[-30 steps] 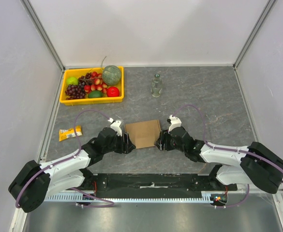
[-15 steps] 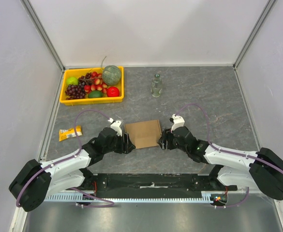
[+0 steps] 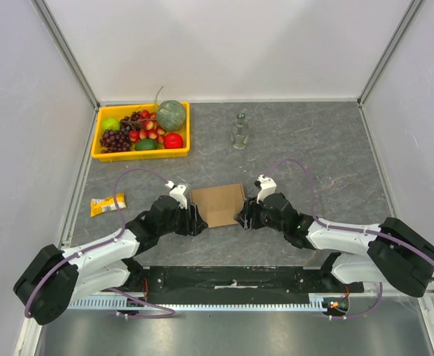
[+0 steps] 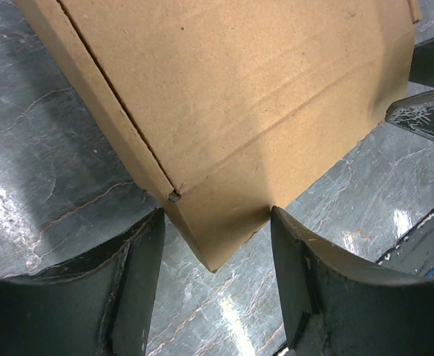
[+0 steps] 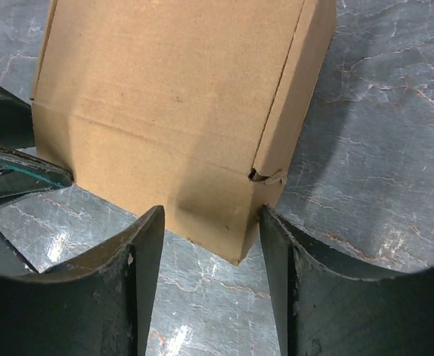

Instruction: Fold the paper box

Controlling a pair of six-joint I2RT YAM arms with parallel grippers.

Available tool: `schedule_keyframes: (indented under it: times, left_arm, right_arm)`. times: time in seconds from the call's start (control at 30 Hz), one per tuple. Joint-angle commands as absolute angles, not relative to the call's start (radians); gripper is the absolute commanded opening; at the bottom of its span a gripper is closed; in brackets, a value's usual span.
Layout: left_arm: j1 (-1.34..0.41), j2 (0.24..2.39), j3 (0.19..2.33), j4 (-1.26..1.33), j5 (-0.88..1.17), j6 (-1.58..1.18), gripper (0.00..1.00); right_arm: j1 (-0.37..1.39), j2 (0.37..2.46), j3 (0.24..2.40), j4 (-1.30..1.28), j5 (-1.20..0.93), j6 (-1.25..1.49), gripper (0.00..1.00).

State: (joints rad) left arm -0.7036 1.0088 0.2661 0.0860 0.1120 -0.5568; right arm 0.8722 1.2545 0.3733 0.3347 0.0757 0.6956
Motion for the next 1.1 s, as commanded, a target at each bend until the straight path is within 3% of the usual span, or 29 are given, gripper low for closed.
schedule_keyframes:
  times: [0.0, 0.8, 1.07]
  left_arm:
    - [-0.709, 1.028, 0.295, 0.15, 0.132, -0.568, 0.64]
    - [-0.709, 1.026, 0.295, 0.13, 0.095, -0.572, 0.6]
    - [-0.707, 0.896, 0.347, -0.081, 0.028, -0.568, 0.61]
  right_arm:
    - [0.867, 1.261, 0.371, 0.397, 0.055, 0.673, 0.6]
    - [0.844, 1.315, 0.308, 0.531, 0.058, 0.686, 0.46]
    - [0.828, 1.322, 0.311, 0.535, 0.048, 0.684, 0.45]
